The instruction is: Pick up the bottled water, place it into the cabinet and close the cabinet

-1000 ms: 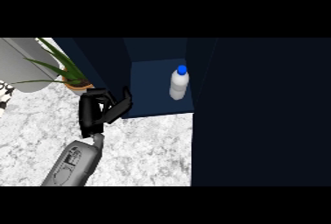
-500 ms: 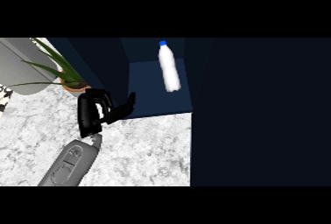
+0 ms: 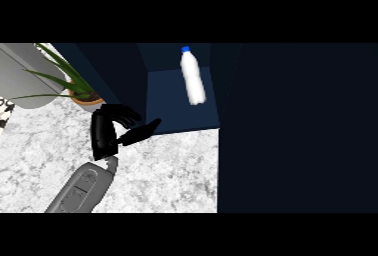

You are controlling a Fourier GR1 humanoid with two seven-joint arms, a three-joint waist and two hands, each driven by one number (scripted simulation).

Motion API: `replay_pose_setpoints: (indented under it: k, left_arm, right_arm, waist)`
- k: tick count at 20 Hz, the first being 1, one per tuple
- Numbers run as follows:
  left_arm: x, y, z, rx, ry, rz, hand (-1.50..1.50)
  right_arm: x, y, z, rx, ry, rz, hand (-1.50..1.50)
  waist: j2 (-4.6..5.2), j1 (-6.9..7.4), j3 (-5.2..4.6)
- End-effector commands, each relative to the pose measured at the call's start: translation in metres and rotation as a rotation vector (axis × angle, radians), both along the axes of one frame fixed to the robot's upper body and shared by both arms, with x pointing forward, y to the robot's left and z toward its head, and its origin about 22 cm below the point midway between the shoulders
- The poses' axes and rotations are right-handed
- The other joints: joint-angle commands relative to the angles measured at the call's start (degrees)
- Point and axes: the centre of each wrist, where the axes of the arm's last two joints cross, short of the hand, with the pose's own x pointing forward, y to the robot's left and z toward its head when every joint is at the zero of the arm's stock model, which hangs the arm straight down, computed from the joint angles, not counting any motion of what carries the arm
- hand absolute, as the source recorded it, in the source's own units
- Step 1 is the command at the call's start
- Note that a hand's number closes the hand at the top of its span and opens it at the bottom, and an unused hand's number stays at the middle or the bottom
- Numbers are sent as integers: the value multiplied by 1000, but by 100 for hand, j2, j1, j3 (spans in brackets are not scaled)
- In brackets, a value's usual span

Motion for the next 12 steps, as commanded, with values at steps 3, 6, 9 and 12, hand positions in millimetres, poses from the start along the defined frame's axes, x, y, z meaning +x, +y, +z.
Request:
replay_pose_setpoints:
  k: [3, 6, 9, 12]
  left_arm:
    - [59, -3, 28, -30, 98, -1, -150]
    - [60, -12, 41, -86, 52, -45, -150]
    - [57, -23, 48, -144, 24, -134, -150]
    - [52, -24, 49, -233, -20, -190, -150]
  right_arm:
    - [0, -2, -6, -5, 1, -1, -150]
    - [1, 1, -2, -3, -10, -10, -150]
    - [-3, 1, 3, -3, -3, 8, -150]
    - [4, -2, -2, -12, -19, -16, -150]
  waist:
    - [218, -127, -78]
    - [213, -147, -87]
    - [184, -80, -94]
    - [200, -7, -101]
